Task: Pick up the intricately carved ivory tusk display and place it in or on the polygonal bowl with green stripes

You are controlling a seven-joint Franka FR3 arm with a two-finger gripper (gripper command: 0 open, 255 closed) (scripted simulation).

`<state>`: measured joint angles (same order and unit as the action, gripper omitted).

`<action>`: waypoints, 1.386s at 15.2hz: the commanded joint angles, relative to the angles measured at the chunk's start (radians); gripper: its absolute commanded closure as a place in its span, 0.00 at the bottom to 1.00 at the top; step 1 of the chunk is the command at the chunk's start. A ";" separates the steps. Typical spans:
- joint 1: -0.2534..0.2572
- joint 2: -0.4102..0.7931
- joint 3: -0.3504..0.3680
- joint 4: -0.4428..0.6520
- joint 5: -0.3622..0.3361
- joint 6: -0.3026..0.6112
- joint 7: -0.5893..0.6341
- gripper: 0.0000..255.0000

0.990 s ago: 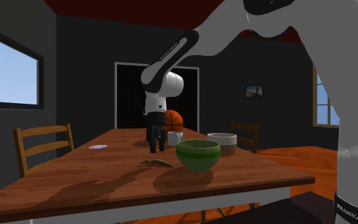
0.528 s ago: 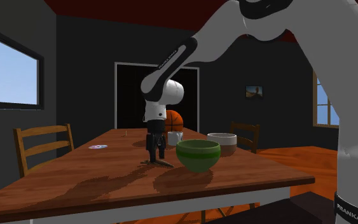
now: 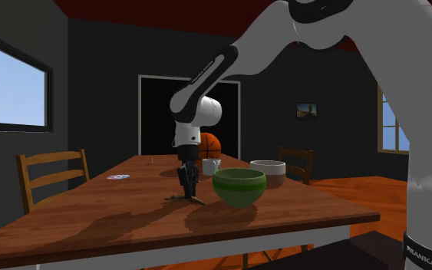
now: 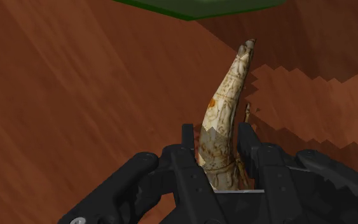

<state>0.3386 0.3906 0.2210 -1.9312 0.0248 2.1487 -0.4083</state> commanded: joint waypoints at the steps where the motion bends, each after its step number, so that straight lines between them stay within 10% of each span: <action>1: 0.001 0.001 0.001 0.000 0.000 -0.001 0.000 1.00; 14: -0.003 -0.034 0.004 0.006 0.007 -0.041 -0.002 1.00; 15: -0.003 -0.034 0.004 0.006 0.007 -0.041 -0.002 0.00; 18: 0.178 0.042 -0.036 0.166 -0.246 -0.179 0.288 0.00; 21: 0.179 0.052 -0.044 0.140 -0.249 -0.142 0.290 0.00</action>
<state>0.5112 0.4350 0.1814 -1.7903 -0.2115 2.0008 -0.1321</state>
